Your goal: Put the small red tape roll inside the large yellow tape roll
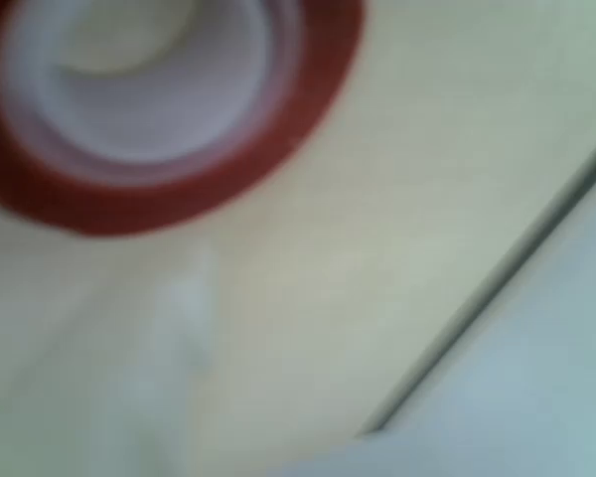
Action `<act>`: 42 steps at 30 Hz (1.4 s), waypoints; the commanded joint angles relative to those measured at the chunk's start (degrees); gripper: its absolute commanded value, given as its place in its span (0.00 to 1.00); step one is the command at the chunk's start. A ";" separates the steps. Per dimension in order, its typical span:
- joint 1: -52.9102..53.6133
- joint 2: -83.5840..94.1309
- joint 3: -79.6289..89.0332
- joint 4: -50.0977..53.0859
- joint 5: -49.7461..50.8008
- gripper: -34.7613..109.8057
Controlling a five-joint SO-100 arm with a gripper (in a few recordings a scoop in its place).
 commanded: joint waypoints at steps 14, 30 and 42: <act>1.05 -0.97 -2.46 10.55 -0.09 0.39; 0.70 -3.69 -2.46 8.70 -0.53 0.39; 0.79 0.26 -2.46 4.57 -0.35 0.39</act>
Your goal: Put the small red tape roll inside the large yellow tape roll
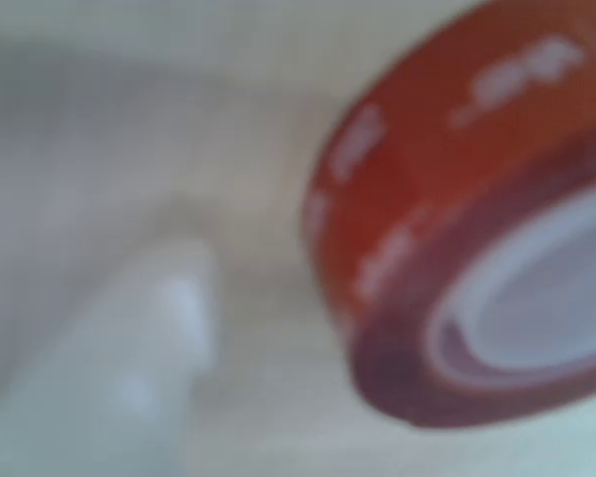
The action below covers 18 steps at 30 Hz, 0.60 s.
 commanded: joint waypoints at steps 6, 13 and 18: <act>0.97 2.55 -2.46 -0.70 -0.35 0.39; 1.76 -2.64 -2.46 5.01 -0.53 0.39; 2.20 -1.49 -2.46 7.65 -0.53 0.27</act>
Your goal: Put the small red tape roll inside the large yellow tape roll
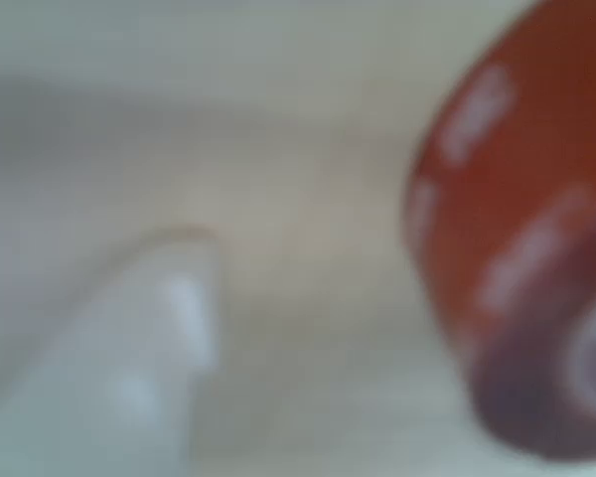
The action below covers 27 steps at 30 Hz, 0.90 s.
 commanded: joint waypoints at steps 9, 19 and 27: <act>1.14 6.59 1.14 3.69 -0.09 0.24; -0.09 28.39 6.77 3.69 -0.44 0.24; -9.05 65.83 40.69 3.69 3.96 0.24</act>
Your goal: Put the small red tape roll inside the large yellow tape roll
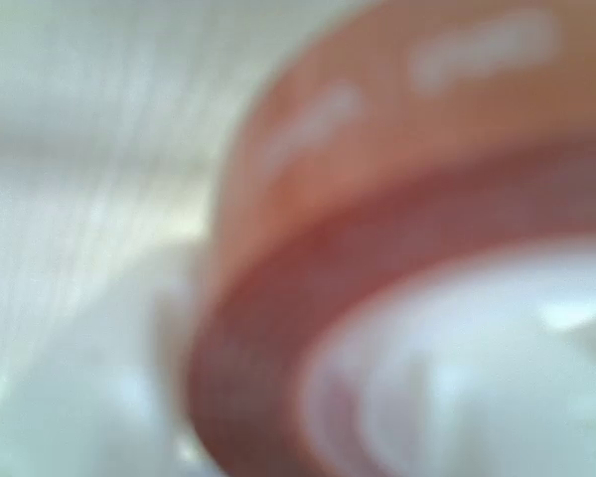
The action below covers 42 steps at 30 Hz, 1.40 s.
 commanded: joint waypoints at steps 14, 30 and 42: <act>-19.16 63.63 68.82 -6.86 13.54 0.24; -26.28 55.37 89.03 -24.70 13.27 0.24; -25.93 57.92 94.13 -27.77 13.27 0.33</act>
